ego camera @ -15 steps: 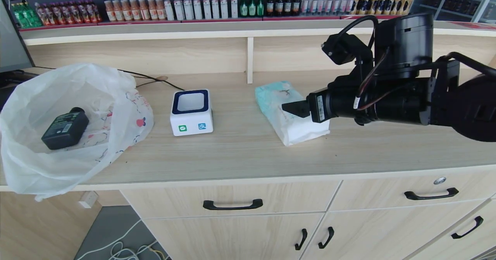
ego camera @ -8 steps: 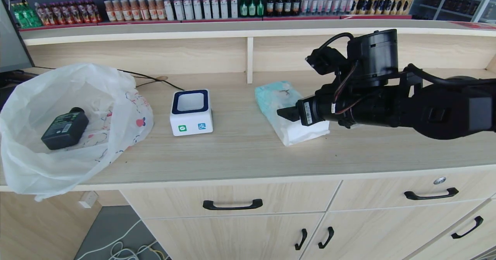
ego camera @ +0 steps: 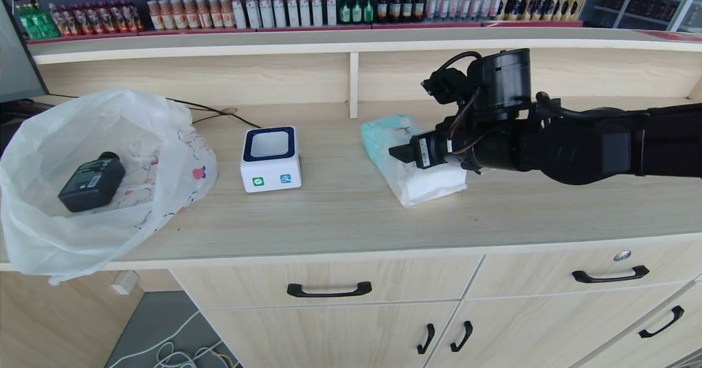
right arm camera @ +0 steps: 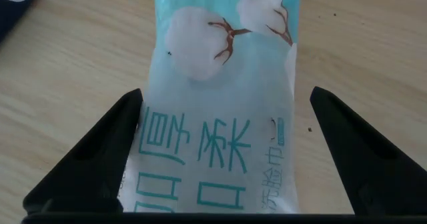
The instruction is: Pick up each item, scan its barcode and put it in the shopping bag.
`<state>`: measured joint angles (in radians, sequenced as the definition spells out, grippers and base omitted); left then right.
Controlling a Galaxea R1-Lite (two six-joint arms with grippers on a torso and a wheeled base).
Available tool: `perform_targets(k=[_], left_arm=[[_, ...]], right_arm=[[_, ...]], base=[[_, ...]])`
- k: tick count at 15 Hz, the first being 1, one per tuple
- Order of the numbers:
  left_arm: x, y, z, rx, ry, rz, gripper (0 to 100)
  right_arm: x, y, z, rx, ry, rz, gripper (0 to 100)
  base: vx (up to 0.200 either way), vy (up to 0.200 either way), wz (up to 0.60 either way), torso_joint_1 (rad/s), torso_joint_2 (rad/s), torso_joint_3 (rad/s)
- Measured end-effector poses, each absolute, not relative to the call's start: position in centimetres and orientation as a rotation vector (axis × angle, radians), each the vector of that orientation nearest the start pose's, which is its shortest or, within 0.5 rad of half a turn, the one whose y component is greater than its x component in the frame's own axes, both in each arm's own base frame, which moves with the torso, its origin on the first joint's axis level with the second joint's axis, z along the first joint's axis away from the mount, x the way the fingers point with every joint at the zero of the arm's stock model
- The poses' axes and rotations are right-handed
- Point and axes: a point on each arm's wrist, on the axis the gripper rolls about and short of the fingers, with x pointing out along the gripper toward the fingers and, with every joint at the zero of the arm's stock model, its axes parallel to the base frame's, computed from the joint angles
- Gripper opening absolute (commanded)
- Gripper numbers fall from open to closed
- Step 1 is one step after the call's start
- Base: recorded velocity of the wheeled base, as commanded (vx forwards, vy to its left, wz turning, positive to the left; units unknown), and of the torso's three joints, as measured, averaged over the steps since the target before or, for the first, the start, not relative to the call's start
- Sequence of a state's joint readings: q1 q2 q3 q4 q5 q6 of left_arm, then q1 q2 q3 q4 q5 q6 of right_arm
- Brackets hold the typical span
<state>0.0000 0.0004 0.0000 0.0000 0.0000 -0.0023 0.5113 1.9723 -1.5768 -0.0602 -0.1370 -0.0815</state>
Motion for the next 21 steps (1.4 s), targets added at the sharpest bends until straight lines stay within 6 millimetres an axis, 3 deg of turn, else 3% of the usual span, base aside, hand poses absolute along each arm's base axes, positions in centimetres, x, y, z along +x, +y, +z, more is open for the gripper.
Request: perform_targets(k=[3,11,18,21], left_arm=[[-2.3,0.0,7.5,-0.002,0.0,0.0,100],[-2.3,0.0,7.5,-0.002,0.0,0.0,100],[-2.3,0.0,7.5,-0.003,0.0,0.0,100],[-2.3,0.0,7.5,-0.003,0.0,0.0,100]], right_arm=[[35.5,19.1,24.4,-0.205,0.367,0.374,100],[34.7,18.8,26.7,-0.241,0.475,0.379,100],[35.3,20.8,25.6,-0.233,0.487,0.388,100],[35.9,22.0,25.4,-0.123,0.479,0.303,100]], base=[[0.0,0.0,0.0,0.0,0.0,0.0],[0.0,0.0,0.0,0.0,0.0,0.0],[0.0,0.0,0.0,0.0,0.0,0.0],[0.0,0.0,0.0,0.0,0.0,0.0]])
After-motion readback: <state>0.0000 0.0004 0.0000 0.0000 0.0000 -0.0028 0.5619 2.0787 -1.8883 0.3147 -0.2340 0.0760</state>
